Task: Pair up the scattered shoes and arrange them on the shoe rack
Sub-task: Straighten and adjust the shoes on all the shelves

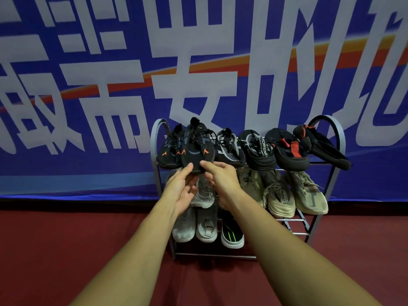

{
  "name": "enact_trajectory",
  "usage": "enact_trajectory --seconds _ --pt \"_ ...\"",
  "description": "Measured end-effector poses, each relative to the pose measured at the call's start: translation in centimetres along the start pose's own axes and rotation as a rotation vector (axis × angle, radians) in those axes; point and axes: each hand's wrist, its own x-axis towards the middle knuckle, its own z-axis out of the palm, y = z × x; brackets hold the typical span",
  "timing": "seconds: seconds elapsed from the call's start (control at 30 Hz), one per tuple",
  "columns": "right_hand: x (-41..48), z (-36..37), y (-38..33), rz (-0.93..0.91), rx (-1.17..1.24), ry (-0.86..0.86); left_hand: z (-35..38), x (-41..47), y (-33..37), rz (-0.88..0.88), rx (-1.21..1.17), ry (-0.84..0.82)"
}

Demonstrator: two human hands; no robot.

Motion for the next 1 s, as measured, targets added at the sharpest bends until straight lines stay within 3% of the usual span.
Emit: enact_trajectory --seconds 0.4,0.73,1.0 --pt "2.3 1.5 0.9 -0.018 0.119 0.067 1.4 2.6 0.5 -0.002 -0.021 0.034" --pt "2.0 1.1 0.4 0.143 0.013 0.078 2.0 2.5 -0.2 0.029 -0.004 0.034" --pt "0.6 -3.9 -1.0 0.218 -0.014 0.225 3.3 0.9 -1.5 0.007 0.158 0.001"
